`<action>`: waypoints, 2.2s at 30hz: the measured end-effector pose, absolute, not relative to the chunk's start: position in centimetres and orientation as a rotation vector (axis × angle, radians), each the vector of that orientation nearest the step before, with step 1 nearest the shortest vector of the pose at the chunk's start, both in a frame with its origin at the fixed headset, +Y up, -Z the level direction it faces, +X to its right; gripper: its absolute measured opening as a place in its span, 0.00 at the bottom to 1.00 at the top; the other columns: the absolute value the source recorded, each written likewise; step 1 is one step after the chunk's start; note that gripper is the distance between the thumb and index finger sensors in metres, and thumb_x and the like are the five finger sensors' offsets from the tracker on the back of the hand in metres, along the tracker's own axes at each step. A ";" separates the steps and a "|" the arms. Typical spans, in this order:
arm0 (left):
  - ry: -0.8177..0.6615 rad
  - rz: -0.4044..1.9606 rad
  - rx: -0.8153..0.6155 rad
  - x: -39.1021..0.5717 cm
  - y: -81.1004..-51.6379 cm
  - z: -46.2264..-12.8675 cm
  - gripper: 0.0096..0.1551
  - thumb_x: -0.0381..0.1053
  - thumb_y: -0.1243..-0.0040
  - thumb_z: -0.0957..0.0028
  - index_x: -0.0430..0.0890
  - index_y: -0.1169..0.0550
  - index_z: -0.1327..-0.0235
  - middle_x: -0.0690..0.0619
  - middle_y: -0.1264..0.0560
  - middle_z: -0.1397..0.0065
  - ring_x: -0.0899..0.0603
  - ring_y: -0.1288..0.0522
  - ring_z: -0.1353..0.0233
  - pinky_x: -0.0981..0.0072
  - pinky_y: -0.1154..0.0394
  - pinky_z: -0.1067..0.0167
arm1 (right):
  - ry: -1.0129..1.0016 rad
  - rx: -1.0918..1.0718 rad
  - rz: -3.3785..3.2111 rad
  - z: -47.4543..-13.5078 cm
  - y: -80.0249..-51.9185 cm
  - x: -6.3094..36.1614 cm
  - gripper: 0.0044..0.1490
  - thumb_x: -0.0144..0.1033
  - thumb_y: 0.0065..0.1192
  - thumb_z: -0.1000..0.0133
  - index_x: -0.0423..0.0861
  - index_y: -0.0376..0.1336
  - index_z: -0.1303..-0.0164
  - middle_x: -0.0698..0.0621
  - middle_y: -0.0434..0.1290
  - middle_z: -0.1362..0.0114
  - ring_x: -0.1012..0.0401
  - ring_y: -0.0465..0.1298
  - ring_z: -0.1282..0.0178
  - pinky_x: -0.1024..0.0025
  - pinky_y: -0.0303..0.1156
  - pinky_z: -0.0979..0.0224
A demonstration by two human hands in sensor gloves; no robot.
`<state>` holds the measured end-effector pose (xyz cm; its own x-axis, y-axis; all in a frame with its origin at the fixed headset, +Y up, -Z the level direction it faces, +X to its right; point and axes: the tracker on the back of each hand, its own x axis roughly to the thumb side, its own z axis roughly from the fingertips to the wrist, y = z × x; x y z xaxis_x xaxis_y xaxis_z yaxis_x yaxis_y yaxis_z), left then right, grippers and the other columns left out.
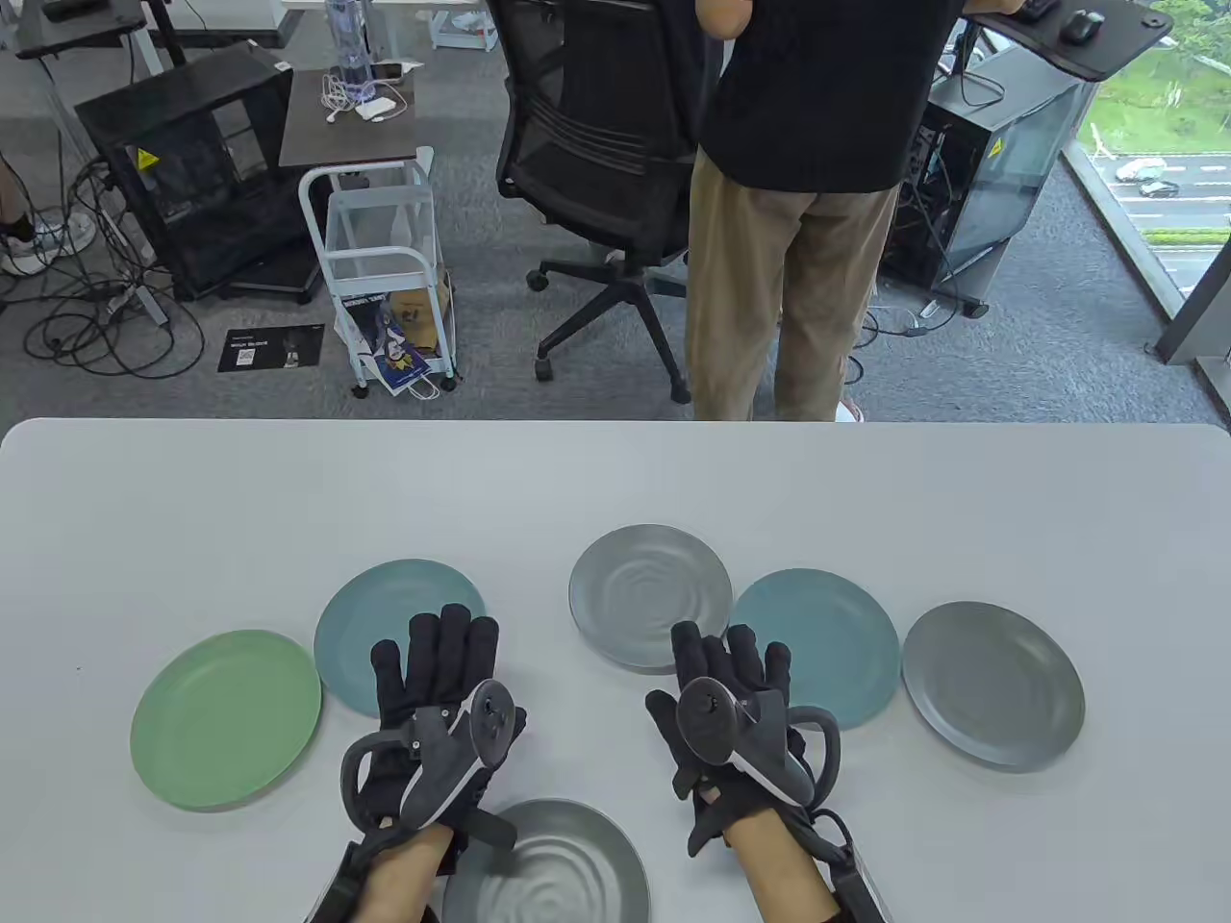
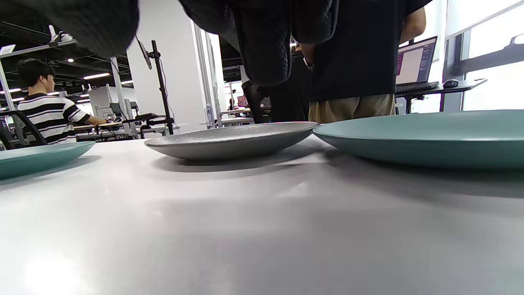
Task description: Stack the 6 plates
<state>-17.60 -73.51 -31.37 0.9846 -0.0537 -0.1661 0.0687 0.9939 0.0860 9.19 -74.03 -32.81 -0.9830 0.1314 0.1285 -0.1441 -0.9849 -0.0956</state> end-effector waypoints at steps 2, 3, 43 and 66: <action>0.175 -0.060 0.081 -17.7 -73.5 -31.4 0.61 0.78 0.46 0.66 0.70 0.66 0.30 0.71 0.69 0.17 0.55 0.70 0.13 0.48 0.73 0.17 | -0.154 0.205 2.985 -32.7 -73.9 9.0 0.47 0.68 0.45 0.41 0.56 0.42 0.17 0.50 0.63 0.18 0.48 0.50 0.14 0.38 0.39 0.17; 0.181 -0.055 0.074 -17.7 -73.6 -31.5 0.61 0.78 0.46 0.66 0.70 0.66 0.30 0.71 0.69 0.17 0.55 0.70 0.13 0.49 0.73 0.17 | -0.141 0.222 2.980 -32.6 -73.8 8.9 0.46 0.67 0.46 0.41 0.56 0.42 0.18 0.50 0.64 0.18 0.48 0.50 0.14 0.39 0.39 0.17; 0.239 -0.028 0.039 -18.8 -73.7 -31.6 0.60 0.77 0.46 0.66 0.70 0.63 0.28 0.70 0.67 0.16 0.53 0.67 0.13 0.48 0.72 0.18 | 0.485 0.809 2.988 -30.4 -75.7 0.8 0.50 0.59 0.69 0.48 0.55 0.48 0.21 0.60 0.78 0.46 0.54 0.67 0.24 0.42 0.45 0.17; 0.241 -0.009 0.001 -19.0 -73.9 -31.8 0.58 0.77 0.46 0.66 0.70 0.60 0.27 0.69 0.65 0.16 0.52 0.66 0.12 0.47 0.72 0.18 | 0.699 0.801 2.671 -30.9 -76.3 1.6 0.31 0.42 0.58 0.41 0.54 0.57 0.26 0.57 0.76 0.41 0.52 0.63 0.24 0.43 0.47 0.18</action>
